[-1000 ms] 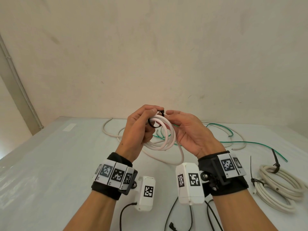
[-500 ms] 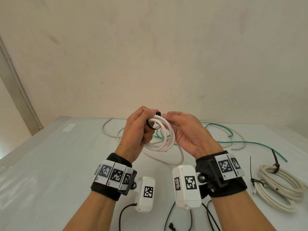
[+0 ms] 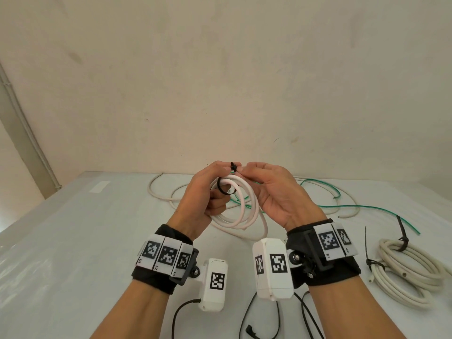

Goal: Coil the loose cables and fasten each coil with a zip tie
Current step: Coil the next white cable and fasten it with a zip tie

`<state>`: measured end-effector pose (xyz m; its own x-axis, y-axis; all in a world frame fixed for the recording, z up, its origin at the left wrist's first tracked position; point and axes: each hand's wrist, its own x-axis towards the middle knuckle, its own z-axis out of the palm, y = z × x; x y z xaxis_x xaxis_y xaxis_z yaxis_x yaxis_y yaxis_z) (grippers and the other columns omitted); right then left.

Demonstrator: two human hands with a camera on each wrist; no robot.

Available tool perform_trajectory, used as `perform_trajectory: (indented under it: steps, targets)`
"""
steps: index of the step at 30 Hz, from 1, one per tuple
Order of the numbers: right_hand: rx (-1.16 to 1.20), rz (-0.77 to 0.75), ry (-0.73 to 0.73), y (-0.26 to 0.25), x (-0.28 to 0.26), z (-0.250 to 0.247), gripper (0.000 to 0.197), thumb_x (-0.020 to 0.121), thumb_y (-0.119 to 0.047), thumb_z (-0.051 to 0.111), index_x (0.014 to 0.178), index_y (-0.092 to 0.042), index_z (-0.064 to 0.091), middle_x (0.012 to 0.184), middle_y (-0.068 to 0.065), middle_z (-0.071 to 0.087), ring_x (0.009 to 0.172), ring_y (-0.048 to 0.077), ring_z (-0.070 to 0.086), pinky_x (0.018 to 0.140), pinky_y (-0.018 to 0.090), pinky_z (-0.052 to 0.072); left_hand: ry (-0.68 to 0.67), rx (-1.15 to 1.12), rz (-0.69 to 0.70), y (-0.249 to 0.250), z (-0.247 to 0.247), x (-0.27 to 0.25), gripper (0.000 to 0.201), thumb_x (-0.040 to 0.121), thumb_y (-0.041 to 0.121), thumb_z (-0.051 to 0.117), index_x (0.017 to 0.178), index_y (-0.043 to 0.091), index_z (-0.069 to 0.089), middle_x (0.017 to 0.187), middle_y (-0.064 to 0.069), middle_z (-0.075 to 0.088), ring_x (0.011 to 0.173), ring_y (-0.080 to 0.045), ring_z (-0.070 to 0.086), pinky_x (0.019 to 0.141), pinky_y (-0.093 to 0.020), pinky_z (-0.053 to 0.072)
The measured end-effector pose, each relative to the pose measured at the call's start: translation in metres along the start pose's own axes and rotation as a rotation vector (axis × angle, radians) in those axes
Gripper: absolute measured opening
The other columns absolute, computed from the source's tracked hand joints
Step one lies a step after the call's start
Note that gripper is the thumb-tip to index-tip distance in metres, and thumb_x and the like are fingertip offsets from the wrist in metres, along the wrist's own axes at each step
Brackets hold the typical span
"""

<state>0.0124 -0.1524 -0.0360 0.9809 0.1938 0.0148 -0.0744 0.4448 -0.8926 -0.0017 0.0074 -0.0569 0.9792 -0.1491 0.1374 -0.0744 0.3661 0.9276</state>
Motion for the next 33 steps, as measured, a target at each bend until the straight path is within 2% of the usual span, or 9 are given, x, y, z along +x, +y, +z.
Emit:
perform_trajectory:
  steps: [5, 9, 12, 14, 16, 17, 21, 23, 33]
  targets:
    - [-0.128, -0.064, -0.017, -0.001, -0.006, 0.007, 0.029, 0.094, -0.009, 0.070, 0.119, 0.003, 0.063, 0.091, 0.016, 0.073, 0.074, 0.024, 0.071, 0.065, 0.028, 0.059, 0.033, 0.114, 0.054, 0.002, 0.005, -0.002, 0.023, 0.098, 0.018, 0.053, 0.075, 0.022, 0.055, 0.069, -0.005, 0.030, 0.049, -0.013, 0.013, 0.043, -0.025, 0.009]
    - [-0.499, -0.224, 0.000, -0.005, -0.010, 0.012, 0.027, 0.090, -0.029, 0.079, 0.101, -0.008, 0.065, 0.088, 0.016, 0.077, 0.074, 0.025, 0.073, 0.073, 0.034, 0.058, 0.044, 0.263, 0.130, 0.004, 0.004, -0.004, 0.018, 0.099, 0.012, 0.055, 0.083, 0.019, 0.058, 0.062, -0.001, 0.036, 0.046, -0.012, 0.019, 0.042, -0.021, 0.016]
    - [-0.680, -0.303, 0.051, -0.003, -0.008, 0.010, 0.018, 0.088, -0.030, 0.080, 0.092, -0.016, 0.070, 0.081, 0.011, 0.077, 0.074, 0.027, 0.076, 0.082, 0.043, 0.062, 0.052, 0.411, 0.192, 0.004, 0.005, -0.004, 0.010, 0.100, 0.008, 0.057, 0.089, 0.009, 0.058, 0.053, 0.004, 0.045, 0.042, -0.008, 0.029, 0.042, -0.016, 0.026]
    - [-0.707, -0.300, 0.049, -0.003, -0.007, 0.007, 0.012, 0.089, -0.027, 0.078, 0.089, -0.017, 0.072, 0.079, 0.010, 0.077, 0.078, 0.030, 0.077, 0.088, 0.050, 0.062, 0.067, 0.500, 0.240, 0.004, 0.005, -0.003, 0.008, 0.099, 0.008, 0.060, 0.094, 0.001, 0.059, 0.056, -0.006, 0.053, 0.043, -0.007, 0.035, 0.045, -0.014, 0.031]
    - [-0.734, -0.298, 0.034, -0.005, -0.006, 0.003, 0.010, 0.089, -0.023, 0.078, 0.088, -0.015, 0.073, 0.078, 0.011, 0.078, 0.078, 0.029, 0.078, 0.087, 0.050, 0.062, 0.061, 0.573, 0.268, 0.003, 0.003, -0.002, 0.009, 0.098, 0.012, 0.063, 0.094, 0.003, 0.062, 0.065, -0.024, 0.059, 0.047, -0.010, 0.040, 0.050, -0.016, 0.034]
    - [-0.753, -0.298, 0.026, -0.006, -0.006, 0.001, 0.009, 0.089, -0.022, 0.078, 0.089, -0.014, 0.073, 0.078, 0.011, 0.078, 0.077, 0.028, 0.078, 0.086, 0.049, 0.063, 0.058, 0.604, 0.272, 0.003, 0.002, -0.001, 0.009, 0.097, 0.014, 0.065, 0.093, 0.006, 0.062, 0.066, -0.025, 0.059, 0.050, -0.012, 0.041, 0.052, -0.017, 0.035]
    - [-0.879, -0.339, 0.020, -0.011, -0.007, -0.004, 0.010, 0.087, -0.022, 0.081, 0.087, -0.014, 0.074, 0.076, 0.008, 0.078, 0.073, 0.019, 0.078, 0.077, 0.040, 0.066, 0.063, 0.718, 0.282, -0.003, 0.002, 0.001, 0.011, 0.096, 0.020, 0.067, 0.091, 0.011, 0.064, 0.054, 0.009, 0.057, 0.049, -0.006, 0.043, 0.051, -0.014, 0.034]
    - [-0.966, -0.395, 0.044, -0.012, -0.007, -0.005, 0.011, 0.086, -0.023, 0.082, 0.084, -0.014, 0.075, 0.074, 0.003, 0.077, 0.069, 0.013, 0.076, 0.071, 0.036, 0.065, 0.079, 0.746, 0.291, -0.005, 0.003, 0.002, 0.012, 0.096, 0.022, 0.068, 0.092, 0.011, 0.066, 0.051, 0.017, 0.057, 0.048, -0.001, 0.045, 0.052, -0.011, 0.034]
    - [-1.151, -0.453, 0.066, -0.011, 0.001, -0.009, 0.012, 0.086, -0.028, 0.081, 0.080, -0.018, 0.077, 0.069, -0.004, 0.076, 0.068, 0.008, 0.074, 0.075, 0.041, 0.063, 0.115, 0.790, 0.318, -0.009, 0.004, 0.002, 0.006, 0.095, 0.017, 0.067, 0.095, 0.011, 0.066, 0.049, 0.021, 0.059, 0.045, 0.001, 0.049, 0.051, -0.010, 0.034]
